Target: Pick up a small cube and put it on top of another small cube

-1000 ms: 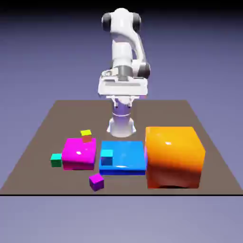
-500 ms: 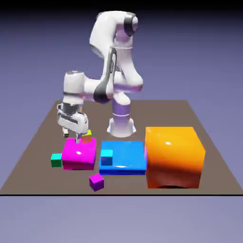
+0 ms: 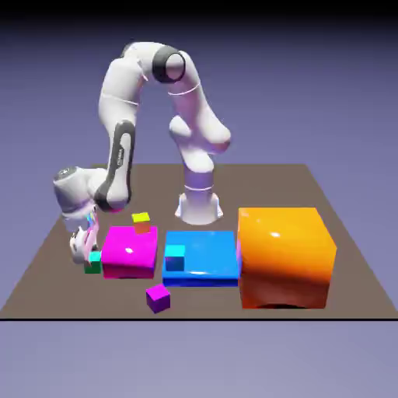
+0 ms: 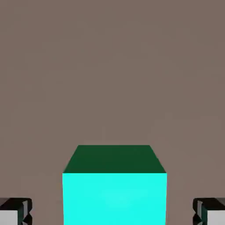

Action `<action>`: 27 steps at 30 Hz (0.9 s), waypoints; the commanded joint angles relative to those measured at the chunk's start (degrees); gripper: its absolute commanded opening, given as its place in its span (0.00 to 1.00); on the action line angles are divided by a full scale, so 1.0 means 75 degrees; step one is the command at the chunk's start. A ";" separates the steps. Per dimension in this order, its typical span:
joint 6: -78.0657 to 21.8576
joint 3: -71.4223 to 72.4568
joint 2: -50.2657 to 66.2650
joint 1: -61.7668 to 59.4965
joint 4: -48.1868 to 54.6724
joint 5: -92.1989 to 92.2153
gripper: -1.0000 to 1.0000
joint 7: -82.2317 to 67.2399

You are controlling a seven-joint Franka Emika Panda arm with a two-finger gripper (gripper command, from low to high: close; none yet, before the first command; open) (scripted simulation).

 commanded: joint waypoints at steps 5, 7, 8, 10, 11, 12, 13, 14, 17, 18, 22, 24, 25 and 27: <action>-0.0984 -0.0234 -0.1106 0.0121 -0.0123 -0.0262 0.00 0.0211; -0.1375 -0.0572 -0.1518 0.0421 -0.0219 -0.0570 0.00 0.0261; -0.1522 -0.0849 -0.1654 0.0690 -0.0284 -0.0811 0.00 0.0259; -0.1815 -0.1403 -0.1926 0.1226 -0.0413 -0.1293 0.00 0.0255; -0.1961 -0.1680 -0.2062 0.1494 -0.0478 -0.1533 0.00 0.0252; -0.2107 -0.1956 -0.2198 0.1762 -0.0543 -0.1774 0.00 0.0250; -0.2263 -0.2165 -0.2332 0.2037 -0.0590 -0.2024 0.00 0.0310; -0.2424 -0.2322 -0.2464 0.2313 -0.0624 -0.2279 0.00 0.0414; -0.2598 -0.1615 -0.2497 0.2503 -0.0439 -0.2494 0.00 0.1158; -0.2622 -0.1338 -0.2479 0.2506 -0.0369 -0.2511 0.00 0.1390; -0.2718 -0.0230 -0.2408 0.2521 -0.0086 -0.2580 0.00 0.2318; -0.2766 0.0323 -0.2373 0.2528 0.0055 -0.2614 0.00 0.2782; -0.2790 0.0600 -0.2355 0.2532 0.0126 -0.2631 0.00 0.3013; -0.2643 0.1154 -0.2185 0.2229 0.0261 -0.2371 0.00 0.3215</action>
